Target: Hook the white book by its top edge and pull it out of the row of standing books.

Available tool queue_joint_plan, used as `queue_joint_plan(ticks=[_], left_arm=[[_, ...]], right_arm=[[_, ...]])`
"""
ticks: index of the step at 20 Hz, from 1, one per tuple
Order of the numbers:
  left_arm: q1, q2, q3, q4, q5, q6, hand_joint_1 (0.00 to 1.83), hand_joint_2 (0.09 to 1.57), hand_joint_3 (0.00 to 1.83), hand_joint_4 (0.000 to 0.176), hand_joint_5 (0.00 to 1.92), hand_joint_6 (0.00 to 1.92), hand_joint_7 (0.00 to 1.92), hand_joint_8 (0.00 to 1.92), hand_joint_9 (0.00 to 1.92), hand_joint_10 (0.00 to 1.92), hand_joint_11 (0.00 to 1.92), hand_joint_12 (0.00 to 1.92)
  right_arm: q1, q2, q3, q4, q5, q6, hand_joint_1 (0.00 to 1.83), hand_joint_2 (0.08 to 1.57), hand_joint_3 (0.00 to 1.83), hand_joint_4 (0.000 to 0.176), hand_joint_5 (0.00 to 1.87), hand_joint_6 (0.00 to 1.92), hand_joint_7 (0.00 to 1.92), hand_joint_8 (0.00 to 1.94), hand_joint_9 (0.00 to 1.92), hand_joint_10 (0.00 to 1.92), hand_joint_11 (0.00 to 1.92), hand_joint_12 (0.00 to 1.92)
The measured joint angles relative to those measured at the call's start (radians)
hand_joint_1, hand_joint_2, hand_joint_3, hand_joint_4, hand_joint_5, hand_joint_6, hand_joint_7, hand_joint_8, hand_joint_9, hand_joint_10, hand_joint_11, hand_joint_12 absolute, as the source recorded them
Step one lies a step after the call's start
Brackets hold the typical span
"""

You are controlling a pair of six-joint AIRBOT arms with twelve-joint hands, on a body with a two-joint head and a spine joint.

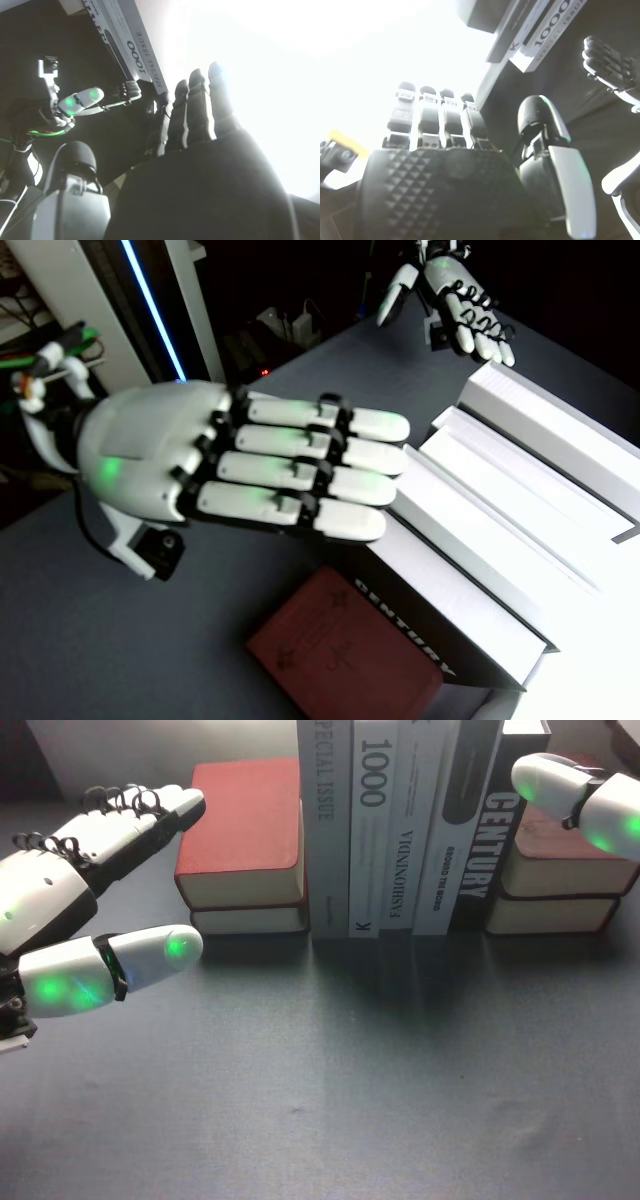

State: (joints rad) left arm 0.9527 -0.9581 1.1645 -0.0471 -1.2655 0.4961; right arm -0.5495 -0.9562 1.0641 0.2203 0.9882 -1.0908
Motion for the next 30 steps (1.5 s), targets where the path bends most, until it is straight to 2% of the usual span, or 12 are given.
queue_joint_plan(ticks=[4,7,8,11,14,16,19,22,25,26,27,30], left_arm=[[0.000,-0.005,0.004,0.007,-0.005,-0.004,0.00,1.25,0.02,0.034,0.00,0.00,0.00,0.00,0.00,0.00,0.00,0.00],[0.002,-0.005,0.005,-0.002,-0.006,-0.004,0.00,1.27,0.02,0.033,0.00,0.00,0.00,0.00,0.00,0.00,0.00,0.00],[0.008,-0.005,0.005,-0.005,-0.010,-0.004,0.00,1.28,0.03,0.034,0.00,0.00,0.00,0.00,0.00,0.00,0.00,0.00],[0.014,-0.005,0.005,-0.014,-0.012,-0.004,0.00,1.29,0.03,0.039,0.00,0.00,0.00,0.00,0.00,0.00,0.00,0.00],[0.028,-0.005,0.005,-0.032,-0.029,-0.004,0.00,1.30,0.03,0.046,0.00,0.00,0.00,0.00,0.00,0.00,0.00,0.00],[0.037,-0.005,0.001,-0.041,-0.040,-0.005,0.00,1.29,0.02,0.072,0.00,0.00,0.00,0.00,0.00,0.00,0.00,0.00],[0.049,0.000,-0.005,-0.051,-0.049,-0.005,0.00,1.31,0.02,0.064,0.00,0.00,0.00,0.00,0.00,0.00,0.00,0.00],[0.059,0.004,-0.008,-0.068,-0.066,-0.005,0.00,1.31,0.01,0.091,0.00,0.00,0.00,0.00,0.00,0.00,0.00,0.00],[0.068,0.010,-0.015,-0.079,-0.074,-0.003,0.00,1.30,0.00,0.098,0.00,0.00,0.00,0.00,0.00,0.00,0.00,0.00],[0.068,0.012,-0.019,-0.086,-0.077,-0.002,0.00,1.31,0.01,0.108,0.00,0.00,0.00,0.00,0.00,0.00,0.00,0.00],[0.074,0.016,-0.021,-0.094,-0.090,-0.002,0.00,1.28,0.00,0.142,0.00,0.00,0.00,0.00,0.00,0.00,0.00,0.00],[0.076,0.018,-0.021,-0.100,-0.090,0.001,0.00,1.29,0.00,0.144,0.00,0.00,0.00,0.00,0.00,0.00,0.00,0.00]], right_arm=[[0.012,-0.008,0.002,-0.022,-0.023,0.000,0.06,1.39,0.00,0.034,0.07,0.03,0.00,0.00,0.00,0.00,0.00,0.00],[0.012,-0.010,0.003,-0.020,-0.030,0.000,0.07,1.42,0.01,0.005,0.22,0.09,0.00,0.00,0.00,0.00,0.00,0.00],[0.012,-0.010,0.003,-0.020,-0.032,0.000,0.07,1.42,0.01,0.007,0.27,0.11,0.00,0.00,0.00,0.00,0.00,0.00],[0.012,-0.009,-0.005,-0.018,-0.025,0.000,0.11,1.45,0.00,0.000,0.20,0.75,0.00,0.00,0.00,0.00,0.00,0.00],[0.016,-0.001,-0.031,-0.035,-0.019,0.001,0.04,1.46,0.00,0.000,0.13,0.90,0.00,0.00,0.00,0.00,0.00,0.00],[-0.014,0.016,-0.060,-0.067,0.009,0.021,0.07,1.45,0.00,0.000,0.18,0.76,0.00,0.00,0.00,0.00,0.00,0.00],[-0.099,0.046,-0.095,-0.111,0.080,0.092,0.04,1.42,0.00,0.000,0.23,0.60,0.00,0.00,0.00,0.00,0.00,0.00],[-0.182,0.096,-0.140,-0.140,0.148,0.125,0.04,1.43,0.00,0.000,0.30,0.29,0.00,0.00,0.00,0.00,0.00,0.00],[-0.241,0.105,-0.158,-0.187,0.184,0.194,0.06,1.39,0.00,0.000,0.34,0.18,0.00,0.00,0.00,0.00,0.00,0.00],[-0.262,0.110,-0.169,-0.201,0.196,0.204,0.03,1.38,0.00,0.000,0.35,0.17,0.00,0.00,0.00,0.00,0.00,0.00],[-0.302,0.128,-0.198,-0.236,0.208,0.221,0.03,1.39,0.00,0.000,0.37,0.17,0.02,0.01,0.00,0.00,0.00,0.00],[-0.352,0.146,-0.211,-0.269,0.225,0.275,0.05,1.39,0.00,0.000,0.36,0.15,0.03,0.01,0.00,0.00,0.00,0.00]])
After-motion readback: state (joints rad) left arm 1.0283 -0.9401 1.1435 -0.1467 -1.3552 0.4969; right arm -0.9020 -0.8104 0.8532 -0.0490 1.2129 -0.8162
